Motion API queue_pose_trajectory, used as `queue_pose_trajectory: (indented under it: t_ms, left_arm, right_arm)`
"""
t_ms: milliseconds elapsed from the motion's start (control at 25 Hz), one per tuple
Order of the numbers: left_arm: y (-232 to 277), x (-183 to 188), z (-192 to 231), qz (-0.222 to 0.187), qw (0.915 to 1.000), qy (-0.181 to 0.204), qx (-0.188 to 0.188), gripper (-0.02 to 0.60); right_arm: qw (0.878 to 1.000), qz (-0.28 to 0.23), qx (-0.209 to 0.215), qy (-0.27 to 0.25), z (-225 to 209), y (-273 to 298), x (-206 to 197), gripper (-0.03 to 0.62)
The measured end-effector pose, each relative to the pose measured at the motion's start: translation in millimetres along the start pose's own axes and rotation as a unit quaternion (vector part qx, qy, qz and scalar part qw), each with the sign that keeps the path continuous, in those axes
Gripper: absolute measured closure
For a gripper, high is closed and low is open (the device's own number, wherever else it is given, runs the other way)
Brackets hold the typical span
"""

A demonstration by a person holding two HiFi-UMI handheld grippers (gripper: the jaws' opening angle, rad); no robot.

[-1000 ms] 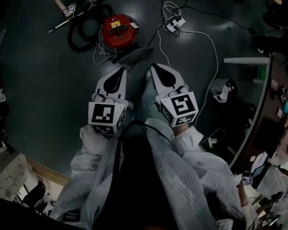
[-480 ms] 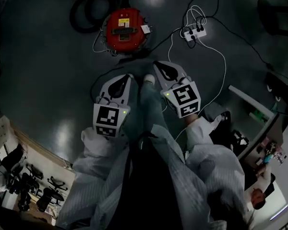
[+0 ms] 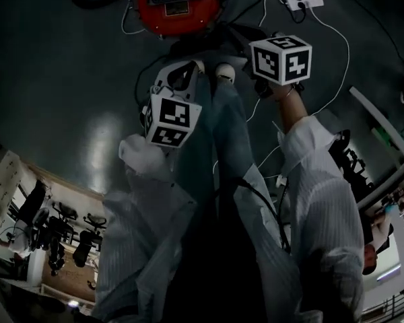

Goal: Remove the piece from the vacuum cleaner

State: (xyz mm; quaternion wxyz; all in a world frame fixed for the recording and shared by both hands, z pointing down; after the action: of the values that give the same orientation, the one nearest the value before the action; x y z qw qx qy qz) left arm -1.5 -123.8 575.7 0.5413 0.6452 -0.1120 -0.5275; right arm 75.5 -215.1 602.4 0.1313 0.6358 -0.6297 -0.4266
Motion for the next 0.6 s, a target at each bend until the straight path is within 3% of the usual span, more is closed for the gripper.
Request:
queue_pose_trajectory:
  t_ms: [240, 360, 520, 600]
  left_arm:
    - [64.1, -26.7, 5.5, 0.039, 0.9967, 0.068, -0.021, 0.578]
    - [79.3, -42.6, 7.7, 0.066, 0.9909, 0.108, -0.044, 0.566]
    - [94.5, -63.1, 8.1, 0.096, 0.982, 0.145, -0.074, 0.461]
    - [103.4, -73.6, 0.0, 0.114, 0.9754, 0.167, -0.088, 0.389]
  right_arm:
    - [0.997, 0.006, 0.034, 0.071, -23.1, 55.7, 0.2, 0.584]
    - [0.991, 0.033, 0.071, 0.108, -23.2, 72.2, -4.9, 0.526]
    - [0.978, 0.062, 0.105, 0.166, -27.5, 90.5, -12.0, 0.435]
    - [0.971, 0.067, 0.118, 0.198, -29.7, 91.8, -13.9, 0.428]
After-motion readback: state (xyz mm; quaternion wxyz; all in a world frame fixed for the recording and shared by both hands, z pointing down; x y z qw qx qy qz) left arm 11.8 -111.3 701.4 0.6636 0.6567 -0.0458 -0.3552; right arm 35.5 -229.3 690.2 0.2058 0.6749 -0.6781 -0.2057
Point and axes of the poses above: the fingertips, and each gripper's own axes: y forward along the fingers, z to its left, x out of its top, the point moved 1 cm from there along -y, backward along the fingers, and after that the axes turned 4 degrees about y, right-handed, at the moved point
